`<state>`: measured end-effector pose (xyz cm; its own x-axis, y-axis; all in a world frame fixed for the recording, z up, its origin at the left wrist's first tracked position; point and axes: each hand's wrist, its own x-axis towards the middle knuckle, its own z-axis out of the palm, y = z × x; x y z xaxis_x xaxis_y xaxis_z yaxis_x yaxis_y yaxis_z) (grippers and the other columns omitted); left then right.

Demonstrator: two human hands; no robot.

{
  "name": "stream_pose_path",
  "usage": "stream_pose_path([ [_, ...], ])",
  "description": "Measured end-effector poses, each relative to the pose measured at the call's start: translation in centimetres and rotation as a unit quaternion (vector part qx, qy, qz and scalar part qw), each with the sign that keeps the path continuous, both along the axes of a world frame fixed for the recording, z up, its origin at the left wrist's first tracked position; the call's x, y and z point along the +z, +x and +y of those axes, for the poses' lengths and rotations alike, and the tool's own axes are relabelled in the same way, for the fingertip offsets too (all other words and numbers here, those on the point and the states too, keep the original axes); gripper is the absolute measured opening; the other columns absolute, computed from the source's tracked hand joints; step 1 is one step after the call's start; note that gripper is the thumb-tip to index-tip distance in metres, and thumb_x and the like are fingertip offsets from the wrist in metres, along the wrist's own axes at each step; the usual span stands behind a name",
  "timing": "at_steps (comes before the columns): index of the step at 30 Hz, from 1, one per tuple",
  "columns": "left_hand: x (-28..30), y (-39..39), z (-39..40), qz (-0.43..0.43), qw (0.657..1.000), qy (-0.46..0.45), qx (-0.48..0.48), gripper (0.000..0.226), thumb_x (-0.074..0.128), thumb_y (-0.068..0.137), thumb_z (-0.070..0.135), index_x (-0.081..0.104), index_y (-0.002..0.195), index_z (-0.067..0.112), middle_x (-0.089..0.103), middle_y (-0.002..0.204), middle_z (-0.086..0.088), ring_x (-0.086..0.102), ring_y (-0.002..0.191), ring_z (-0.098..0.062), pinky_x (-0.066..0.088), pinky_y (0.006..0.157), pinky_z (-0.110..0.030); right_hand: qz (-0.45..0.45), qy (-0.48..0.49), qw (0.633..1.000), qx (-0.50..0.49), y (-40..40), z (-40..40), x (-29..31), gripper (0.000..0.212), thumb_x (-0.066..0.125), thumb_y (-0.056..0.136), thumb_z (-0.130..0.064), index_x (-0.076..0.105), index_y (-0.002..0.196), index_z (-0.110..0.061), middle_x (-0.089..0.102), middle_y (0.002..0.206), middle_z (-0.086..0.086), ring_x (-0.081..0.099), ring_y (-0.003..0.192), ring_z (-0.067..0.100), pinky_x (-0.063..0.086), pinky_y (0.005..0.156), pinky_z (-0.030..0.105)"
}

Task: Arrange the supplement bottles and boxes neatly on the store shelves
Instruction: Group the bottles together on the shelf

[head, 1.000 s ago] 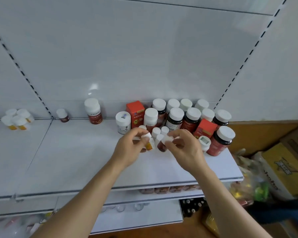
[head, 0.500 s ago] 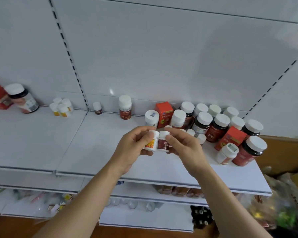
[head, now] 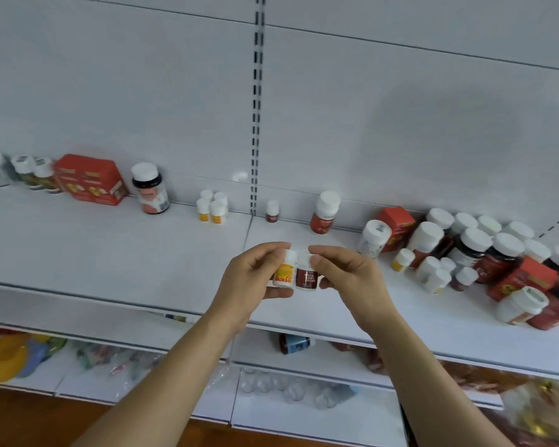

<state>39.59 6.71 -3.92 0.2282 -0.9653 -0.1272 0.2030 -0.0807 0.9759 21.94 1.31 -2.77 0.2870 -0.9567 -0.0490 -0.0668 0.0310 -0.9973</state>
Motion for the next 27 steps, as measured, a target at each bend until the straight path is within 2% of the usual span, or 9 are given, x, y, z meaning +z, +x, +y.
stream_pose_path([
  [6, -0.1, 6.3, 1.4, 0.030, 0.999, 0.017, -0.008, 0.021, 0.060, 0.098, 0.014, 0.074, 0.112, 0.020, 0.072, 0.104, -0.010, 0.072, 0.093, -0.025, 0.061, 0.077, -0.044, 0.029, -0.006, 1.000, 0.002, 6.0, 0.7, -0.1, 0.011, 0.073, 0.091, -0.013, 0.077, 0.100, -0.018, 0.077, 0.082, 0.001, 0.067, 0.070, 0.010, 0.056, 0.071, 0.030],
  [9, -0.2, 8.4, 0.9, 0.032, 0.999, 0.018, 0.000, 0.022, 0.061, 0.097, 0.014, 0.073, 0.114, 0.020, 0.068, 0.092, -0.004, 0.070, 0.085, -0.019, 0.061, 0.078, -0.045, 0.069, -0.035, 0.997, -0.015, 7.8, -1.0, 0.1, 0.010, 0.073, 0.091, -0.017, 0.075, 0.098, -0.024, 0.077, 0.084, -0.004, 0.070, 0.075, 0.009, 0.057, 0.073, 0.027],
  [11, -0.4, 9.4, 0.2, 0.028, 0.999, 0.020, 0.005, 0.021, 0.062, 0.097, 0.014, 0.073, 0.114, 0.020, 0.067, 0.095, -0.007, 0.069, 0.085, -0.018, 0.062, 0.078, -0.044, 0.124, -0.072, 0.988, -0.050, 8.5, -3.3, -0.2, 0.008, 0.072, 0.090, -0.025, 0.074, 0.097, -0.031, 0.076, 0.085, -0.008, 0.071, 0.078, 0.012, 0.056, 0.075, 0.025],
  [12, -0.6, 9.7, -0.2, 0.023, 0.999, 0.022, 0.004, 0.021, 0.062, 0.097, 0.014, 0.073, 0.114, 0.021, 0.067, 0.099, -0.008, 0.069, 0.087, -0.019, 0.062, 0.078, -0.044, 0.167, -0.095, 0.979, -0.067, 8.7, -4.4, -0.4, 0.008, 0.071, 0.090, -0.028, 0.073, 0.098, -0.032, 0.075, 0.084, -0.011, 0.070, 0.081, 0.012, 0.053, 0.074, 0.018],
  [14, -0.8, 10.3, -1.2, 0.009, 1.000, 0.027, 0.005, 0.020, 0.063, 0.097, 0.015, 0.072, 0.113, 0.022, 0.067, 0.101, -0.008, 0.068, 0.089, -0.019, 0.062, 0.078, -0.045, 0.257, -0.134, 0.953, -0.091, 9.0, -6.6, -0.8, 0.013, 0.066, 0.093, -0.029, 0.072, 0.105, -0.030, 0.069, 0.084, -0.016, 0.065, 0.082, 0.011, 0.045, 0.065, 0.010],
  [17, -0.8, 11.2, -3.0, -0.002, 0.999, 0.031, 0.011, 0.018, 0.063, 0.096, 0.015, 0.073, 0.110, 0.023, 0.068, 0.097, -0.004, 0.068, 0.089, -0.018, 0.062, 0.078, -0.045, 0.307, -0.137, 0.936, -0.101, 9.1, -9.6, -1.9, 0.018, 0.063, 0.095, -0.026, 0.071, 0.111, -0.024, 0.068, 0.090, -0.008, 0.065, 0.089, 0.018, 0.047, 0.073, 0.024],
  [20, -1.1, 11.6, -4.8, -0.006, 0.999, 0.031, 0.015, 0.017, 0.063, 0.096, 0.014, 0.073, 0.108, 0.022, 0.069, 0.099, -0.004, 0.069, 0.089, -0.018, 0.062, 0.080, -0.046, 0.345, -0.148, 0.923, -0.090, 9.3, -11.9, -3.5, 0.020, 0.061, 0.097, -0.022, 0.070, 0.115, -0.020, 0.071, 0.098, 0.000, 0.065, 0.093, 0.022, 0.048, 0.080, 0.027],
  [27, -2.1, 11.9, -7.5, -0.010, 0.999, 0.042, -0.008, 0.017, 0.064, 0.096, 0.014, 0.072, 0.110, 0.020, 0.068, 0.105, -0.012, 0.069, 0.094, -0.021, 0.061, 0.080, -0.048, 0.395, -0.223, 0.888, -0.071, 10.5, -14.7, -6.1, 0.020, 0.057, 0.095, -0.006, 0.070, 0.110, -0.005, 0.069, 0.106, 0.013, 0.064, 0.092, 0.032, 0.048, 0.075, 0.034],
])
